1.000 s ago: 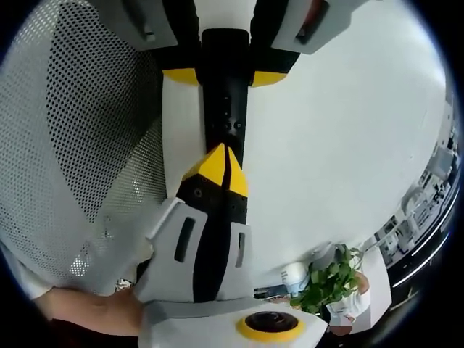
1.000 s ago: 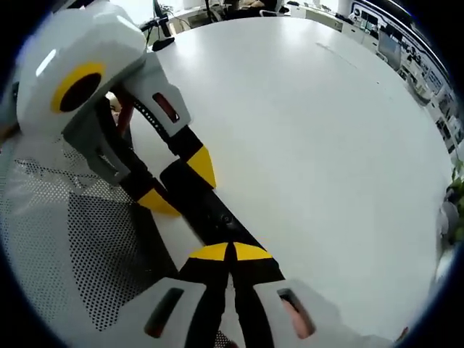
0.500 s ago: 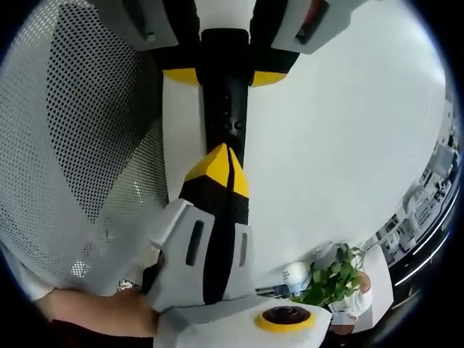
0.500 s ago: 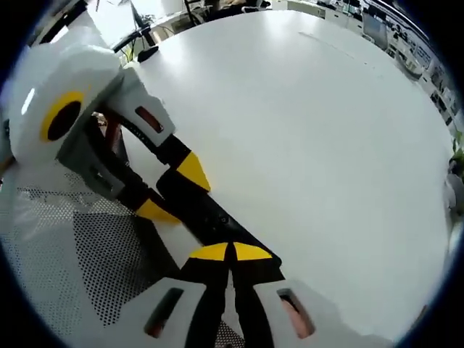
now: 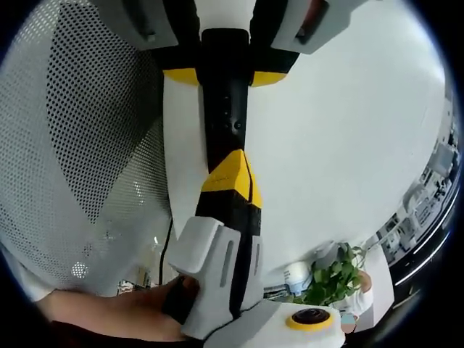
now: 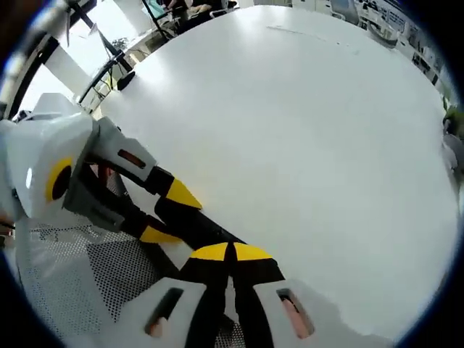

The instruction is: Press the specified remote control buttons in sequence, fully releasing each button before pressing the next.

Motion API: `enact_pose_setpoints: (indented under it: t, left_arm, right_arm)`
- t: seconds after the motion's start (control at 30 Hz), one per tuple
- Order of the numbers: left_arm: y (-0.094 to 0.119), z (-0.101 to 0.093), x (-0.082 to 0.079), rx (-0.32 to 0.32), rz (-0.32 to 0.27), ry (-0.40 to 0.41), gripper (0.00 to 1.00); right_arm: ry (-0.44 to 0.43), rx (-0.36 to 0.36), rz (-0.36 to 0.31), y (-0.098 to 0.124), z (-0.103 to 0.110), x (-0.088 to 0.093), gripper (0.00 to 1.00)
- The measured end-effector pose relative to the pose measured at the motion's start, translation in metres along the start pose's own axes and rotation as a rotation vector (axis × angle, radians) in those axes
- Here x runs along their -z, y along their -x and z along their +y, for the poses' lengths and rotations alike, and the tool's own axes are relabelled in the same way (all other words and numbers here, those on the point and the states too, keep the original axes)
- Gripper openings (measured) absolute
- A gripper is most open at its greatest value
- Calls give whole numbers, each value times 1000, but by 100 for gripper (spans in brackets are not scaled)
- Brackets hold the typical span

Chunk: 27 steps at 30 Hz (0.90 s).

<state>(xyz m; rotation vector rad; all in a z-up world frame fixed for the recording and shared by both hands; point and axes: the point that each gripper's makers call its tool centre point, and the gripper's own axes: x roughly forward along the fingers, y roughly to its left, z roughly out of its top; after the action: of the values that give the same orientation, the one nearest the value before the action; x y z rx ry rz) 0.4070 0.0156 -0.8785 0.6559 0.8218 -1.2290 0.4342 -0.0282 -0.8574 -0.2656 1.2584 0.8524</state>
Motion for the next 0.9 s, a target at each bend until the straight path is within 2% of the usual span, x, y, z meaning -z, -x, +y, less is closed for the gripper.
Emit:
enact_pose_setpoints:
  t: [0.2,0.57,0.83,0.9]
  left_arm:
    - [0,-2,-1,0,-2,-2,24]
    - [-3,-9,-7,19,-15,-21,24]
    - [-3,-7,-8,21,-14,-23,24]
    - [-4,-7,-9,21,-15,-21,24]
  right_arm:
    - [-44,-37,-9,-1,6,-2,0]
    - [-15,-43,36,-8,10,4,0]
    - [8,-41,48,-12,12,4,0]
    - [18,-34,68,-14,11,8,0]
